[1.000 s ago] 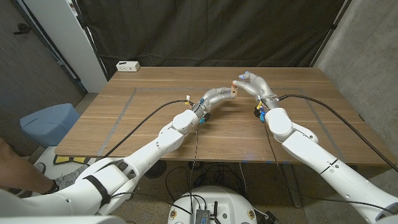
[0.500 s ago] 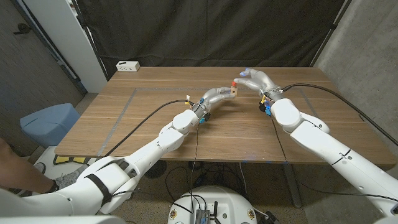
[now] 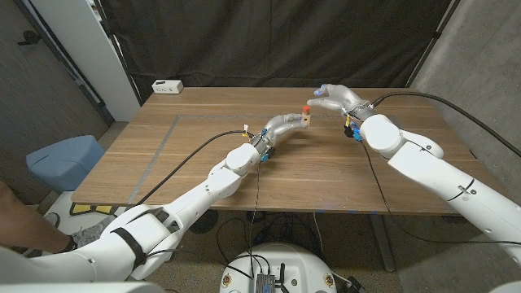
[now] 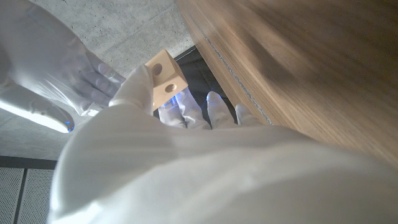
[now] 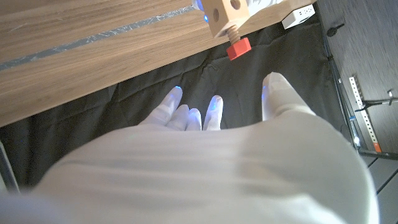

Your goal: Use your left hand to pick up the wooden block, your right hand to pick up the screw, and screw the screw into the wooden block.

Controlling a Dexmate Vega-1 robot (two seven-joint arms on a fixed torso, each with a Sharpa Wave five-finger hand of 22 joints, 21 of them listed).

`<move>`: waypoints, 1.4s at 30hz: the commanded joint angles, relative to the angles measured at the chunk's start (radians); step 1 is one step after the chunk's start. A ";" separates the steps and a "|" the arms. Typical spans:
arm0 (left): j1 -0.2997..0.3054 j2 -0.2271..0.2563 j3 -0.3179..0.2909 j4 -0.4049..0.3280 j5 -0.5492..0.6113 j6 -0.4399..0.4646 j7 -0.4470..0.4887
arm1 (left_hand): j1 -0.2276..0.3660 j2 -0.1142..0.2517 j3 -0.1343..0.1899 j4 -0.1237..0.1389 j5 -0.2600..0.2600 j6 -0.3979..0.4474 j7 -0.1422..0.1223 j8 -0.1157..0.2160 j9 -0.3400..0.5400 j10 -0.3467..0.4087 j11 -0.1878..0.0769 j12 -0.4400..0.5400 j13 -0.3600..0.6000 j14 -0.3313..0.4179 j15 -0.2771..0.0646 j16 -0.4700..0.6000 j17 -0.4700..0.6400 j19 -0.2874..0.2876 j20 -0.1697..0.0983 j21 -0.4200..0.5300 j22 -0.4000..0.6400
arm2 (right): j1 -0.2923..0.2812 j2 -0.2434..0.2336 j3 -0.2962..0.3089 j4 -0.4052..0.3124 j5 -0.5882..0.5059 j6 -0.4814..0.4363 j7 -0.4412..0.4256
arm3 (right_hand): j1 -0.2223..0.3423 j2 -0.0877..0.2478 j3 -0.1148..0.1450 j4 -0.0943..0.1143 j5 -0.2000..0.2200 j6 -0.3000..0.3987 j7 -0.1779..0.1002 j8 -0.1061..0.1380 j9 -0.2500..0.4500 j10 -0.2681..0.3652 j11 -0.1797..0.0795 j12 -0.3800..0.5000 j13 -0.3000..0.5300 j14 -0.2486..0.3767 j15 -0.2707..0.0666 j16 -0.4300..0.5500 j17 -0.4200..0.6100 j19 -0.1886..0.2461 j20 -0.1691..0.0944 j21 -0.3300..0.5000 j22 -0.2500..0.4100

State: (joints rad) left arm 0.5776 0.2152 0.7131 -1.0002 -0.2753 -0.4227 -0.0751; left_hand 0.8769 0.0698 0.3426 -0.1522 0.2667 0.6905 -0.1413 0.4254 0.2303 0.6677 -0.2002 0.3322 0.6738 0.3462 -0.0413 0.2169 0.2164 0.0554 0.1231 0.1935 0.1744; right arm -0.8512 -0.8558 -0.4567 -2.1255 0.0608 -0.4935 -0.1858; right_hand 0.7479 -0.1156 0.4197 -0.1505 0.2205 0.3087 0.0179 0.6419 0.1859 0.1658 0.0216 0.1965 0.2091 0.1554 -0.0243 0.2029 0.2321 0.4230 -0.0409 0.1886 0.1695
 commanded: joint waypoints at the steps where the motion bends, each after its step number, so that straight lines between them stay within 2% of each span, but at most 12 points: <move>1: 0.009 0.005 0.002 -0.017 0.009 0.004 0.010 | 0.001 0.007 0.007 0.000 0.007 0.050 0.007 0.006 0.003 0.008 0.000 -0.003 0.003 0.010 -0.060 -0.001 0.001 0.001 0.005 0.004 0.003 | 0.088 -0.074 -0.037 -0.089 -0.012 -0.162 0.100 | 0.011 -0.004 0.000 -0.008 -0.001 0.001 0.010 -0.008 0.002 0.002 0.006 0.006 0.003 0.002 0.007 -0.001 -0.002 -0.004 0.009 0.000 0.004; 9: 0.010 0.008 0.003 -0.025 0.009 0.005 0.009 | 0.002 0.009 0.008 0.000 0.007 0.049 0.008 0.005 0.003 0.008 0.000 -0.003 0.004 0.010 -0.059 0.000 0.002 0.001 0.007 0.004 0.003 | 0.163 -0.106 -0.087 -0.127 -0.032 -0.247 0.168 | 0.002 -0.005 -0.007 -0.002 -0.011 0.010 0.016 -0.015 0.001 0.005 0.007 0.009 0.003 0.002 0.026 0.001 -0.004 -0.019 0.025 -0.003 0.004; 11: 0.010 0.009 0.003 -0.027 0.010 0.007 0.009 | 0.002 0.009 0.008 0.000 0.007 0.047 0.008 0.005 0.003 0.007 0.002 -0.003 0.004 0.010 -0.058 0.000 0.002 0.001 0.008 0.004 0.003 | 0.178 -0.115 -0.096 -0.129 -0.035 -0.250 0.185 | 0.002 -0.004 -0.007 -0.002 -0.011 0.012 0.014 -0.015 0.001 0.005 0.007 0.009 0.003 0.002 0.027 0.001 -0.004 -0.020 0.025 -0.003 0.004; 20: 0.008 0.011 0.004 -0.027 0.014 0.004 0.008 | 0.000 0.008 0.007 0.001 0.007 0.051 0.007 0.006 0.003 0.009 0.000 -0.002 0.004 0.010 -0.060 -0.001 0.002 0.001 0.008 0.004 0.003 | 0.250 -0.147 -0.137 -0.130 -0.057 -0.253 0.277 | 0.011 0.004 -0.005 -0.004 -0.019 0.018 0.007 -0.027 0.001 0.004 0.003 0.011 0.002 0.003 0.052 0.003 -0.009 -0.027 0.066 -0.001 0.004; 26: 0.008 0.008 0.003 -0.023 0.008 -0.001 0.002 | 0.000 0.008 0.007 0.001 0.007 0.050 0.008 0.005 0.003 0.010 0.001 -0.002 0.004 0.010 -0.060 -0.001 0.002 0.001 0.008 0.004 0.003 | 0.295 -0.157 -0.163 -0.122 -0.075 -0.242 0.341 | 0.020 0.006 -0.002 -0.007 -0.022 0.015 0.004 -0.034 0.001 -0.002 0.003 0.009 0.002 0.000 0.056 0.002 -0.012 -0.031 0.080 -0.001 0.004; 28: 0.009 0.009 0.003 -0.024 0.008 0.000 0.002 | 0.001 0.008 0.008 0.001 0.007 0.049 0.008 0.005 0.003 0.010 0.002 -0.002 0.004 0.010 -0.059 -0.001 0.002 0.001 0.007 0.004 0.003 | 0.307 -0.160 -0.172 -0.119 -0.084 -0.237 0.360 | 0.024 0.009 -0.002 -0.008 -0.025 0.007 -0.002 -0.044 0.001 -0.012 0.004 0.006 0.002 -0.002 0.057 0.002 -0.014 -0.026 0.096 0.002 0.004; 33: 0.012 0.011 0.004 -0.031 0.011 0.001 0.004 | 0.001 0.008 0.007 0.000 0.007 0.049 0.008 0.004 0.003 0.008 0.002 -0.003 0.004 0.010 -0.060 -0.001 0.002 0.001 0.006 0.004 0.003 | 0.330 -0.166 -0.186 -0.109 -0.102 -0.219 0.405 | 0.030 0.012 -0.001 -0.008 -0.029 -0.006 -0.017 -0.057 0.002 -0.023 0.000 0.004 0.002 -0.014 0.054 -0.002 -0.016 -0.029 0.106 0.002 0.004; 37: 0.015 0.014 0.005 -0.038 0.012 0.005 0.004 | 0.000 0.007 0.007 0.001 0.007 0.051 0.009 0.005 0.003 0.008 0.001 -0.003 0.004 0.011 -0.061 -0.001 0.002 0.001 0.007 0.003 0.003 | 0.343 -0.170 -0.194 -0.101 -0.120 -0.202 0.435 | 0.038 0.016 0.001 -0.009 -0.031 -0.016 -0.034 -0.068 0.002 -0.032 -0.011 0.002 0.002 -0.022 0.044 -0.004 -0.018 -0.035 0.112 0.001 0.004; 42: 0.017 0.018 0.006 -0.047 0.015 0.011 0.006 | 0.000 0.007 0.007 0.001 0.006 0.052 0.007 0.005 0.003 0.009 0.001 -0.002 0.004 0.011 -0.061 -0.001 0.002 0.001 0.007 0.004 0.003 | 0.363 -0.177 -0.205 -0.093 -0.148 -0.180 0.480 | 0.050 0.021 0.003 -0.011 -0.034 -0.024 -0.064 -0.083 0.003 -0.047 -0.039 0.000 0.001 -0.033 0.034 -0.005 -0.021 -0.042 0.118 0.000 0.004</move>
State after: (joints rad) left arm 0.5896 0.2269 0.7168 -1.0333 -0.2646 -0.4195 -0.0706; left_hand 0.8787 0.0680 0.3440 -0.1508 0.2651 0.6905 -0.1413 0.4258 0.2303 0.6677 -0.2003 0.3322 0.6737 0.3480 -0.0431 0.2169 0.2161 0.0554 0.1231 0.1934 0.1744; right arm -0.5376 -1.0164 -0.6322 -2.2360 -0.0391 -0.7103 0.1995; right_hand 0.7878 -0.0948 0.4198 -0.1586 0.1885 0.2816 -0.0311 0.5645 0.1862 0.1208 -0.0057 0.1996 0.2094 0.1279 0.0124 0.2029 0.2095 0.3785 0.0684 0.1845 0.1696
